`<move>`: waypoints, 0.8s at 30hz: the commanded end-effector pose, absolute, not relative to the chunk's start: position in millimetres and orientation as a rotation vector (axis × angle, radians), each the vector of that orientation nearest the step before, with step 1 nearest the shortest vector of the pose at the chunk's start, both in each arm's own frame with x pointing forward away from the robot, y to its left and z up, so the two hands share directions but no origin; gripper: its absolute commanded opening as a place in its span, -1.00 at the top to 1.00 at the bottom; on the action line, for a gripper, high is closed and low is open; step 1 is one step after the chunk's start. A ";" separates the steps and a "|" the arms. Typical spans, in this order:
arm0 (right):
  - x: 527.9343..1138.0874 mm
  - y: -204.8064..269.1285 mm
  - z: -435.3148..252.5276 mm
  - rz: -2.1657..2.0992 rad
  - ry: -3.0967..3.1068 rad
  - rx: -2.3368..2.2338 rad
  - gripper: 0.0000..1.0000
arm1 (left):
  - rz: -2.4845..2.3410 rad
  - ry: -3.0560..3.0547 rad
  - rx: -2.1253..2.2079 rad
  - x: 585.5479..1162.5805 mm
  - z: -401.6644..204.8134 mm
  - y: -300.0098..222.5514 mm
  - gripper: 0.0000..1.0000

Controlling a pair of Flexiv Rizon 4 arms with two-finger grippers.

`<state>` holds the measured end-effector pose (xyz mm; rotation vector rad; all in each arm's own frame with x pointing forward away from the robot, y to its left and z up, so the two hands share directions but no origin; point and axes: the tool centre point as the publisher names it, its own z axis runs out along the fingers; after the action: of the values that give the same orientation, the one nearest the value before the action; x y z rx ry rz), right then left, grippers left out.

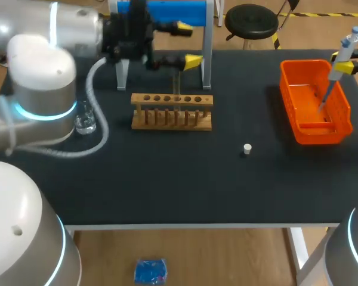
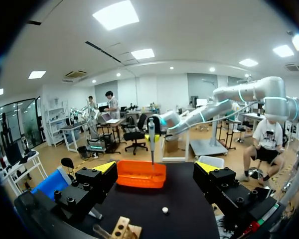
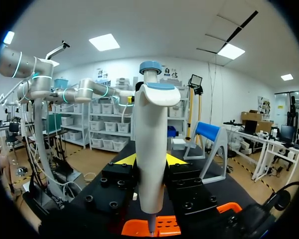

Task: Invert the test tube, pick up the pipette, mount the tip to pipette, aspirate from beaker and dispense into the tube, eject the tip, return the pipette, and cap with the stopper.

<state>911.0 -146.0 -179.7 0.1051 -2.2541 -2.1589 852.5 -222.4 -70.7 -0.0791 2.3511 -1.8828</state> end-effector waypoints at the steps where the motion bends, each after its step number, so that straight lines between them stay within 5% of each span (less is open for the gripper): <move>1: 912.1 -147.1 -179.8 -2.156 -2.253 0.111 1.00 | -1.821 2.414 -0.079 897.0 -60.5 -306.7 -1.00; 24: 912.1 -147.1 -179.8 -2.156 -2.253 0.111 1.00 | -1.844 2.441 -0.152 918.2 -51.4 -458.9 -1.00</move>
<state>911.1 -145.9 -179.8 0.1055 -2.2537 -2.1589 910.9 -409.2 -40.0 -0.1445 2.4392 -1.8532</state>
